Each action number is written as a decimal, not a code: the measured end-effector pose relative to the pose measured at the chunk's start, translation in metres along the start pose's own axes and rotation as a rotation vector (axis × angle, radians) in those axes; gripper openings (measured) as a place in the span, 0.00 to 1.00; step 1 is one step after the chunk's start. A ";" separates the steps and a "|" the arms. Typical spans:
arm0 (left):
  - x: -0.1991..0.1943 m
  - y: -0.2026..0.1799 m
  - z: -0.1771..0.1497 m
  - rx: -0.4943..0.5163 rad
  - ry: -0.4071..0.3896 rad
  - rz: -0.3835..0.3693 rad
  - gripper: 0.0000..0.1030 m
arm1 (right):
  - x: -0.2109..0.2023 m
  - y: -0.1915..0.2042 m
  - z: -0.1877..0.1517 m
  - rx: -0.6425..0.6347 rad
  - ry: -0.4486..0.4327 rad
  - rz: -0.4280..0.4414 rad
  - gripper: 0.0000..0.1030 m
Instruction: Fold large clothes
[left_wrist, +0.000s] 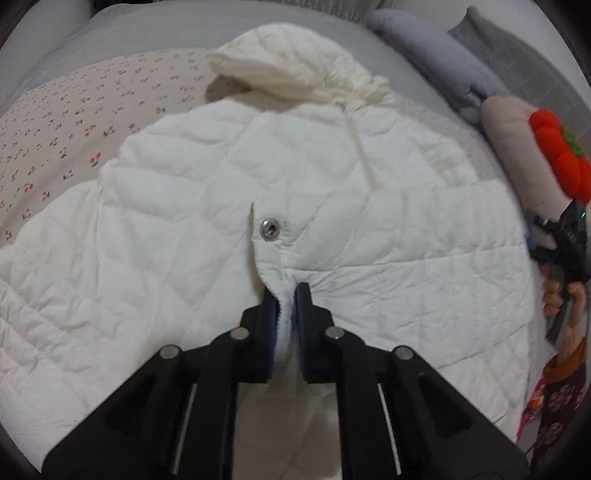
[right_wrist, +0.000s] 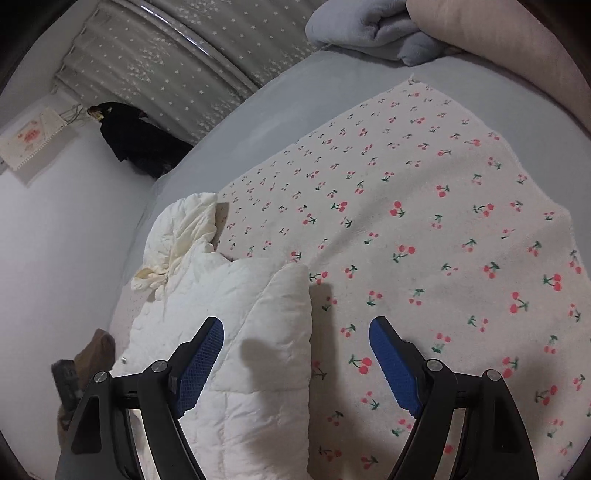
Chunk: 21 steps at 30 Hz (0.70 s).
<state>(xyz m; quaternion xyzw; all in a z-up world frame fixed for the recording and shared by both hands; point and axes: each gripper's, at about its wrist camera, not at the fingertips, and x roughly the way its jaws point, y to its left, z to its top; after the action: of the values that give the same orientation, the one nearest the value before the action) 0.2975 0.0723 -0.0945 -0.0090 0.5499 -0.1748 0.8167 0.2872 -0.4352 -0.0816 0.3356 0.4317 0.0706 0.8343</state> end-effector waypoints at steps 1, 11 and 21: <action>0.001 0.004 -0.005 0.005 0.006 0.010 0.19 | 0.008 -0.004 0.003 0.019 0.006 0.024 0.81; -0.052 -0.048 0.025 0.112 -0.262 0.157 0.44 | 0.071 -0.007 0.020 0.106 0.081 0.122 0.55; 0.044 -0.109 0.016 0.215 -0.211 -0.011 0.45 | 0.017 0.092 -0.023 -0.432 -0.257 -0.360 0.08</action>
<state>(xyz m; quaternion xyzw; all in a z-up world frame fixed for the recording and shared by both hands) 0.2965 -0.0463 -0.1046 0.0573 0.4391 -0.2351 0.8653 0.2958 -0.3458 -0.0454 0.0746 0.3501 -0.0312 0.9332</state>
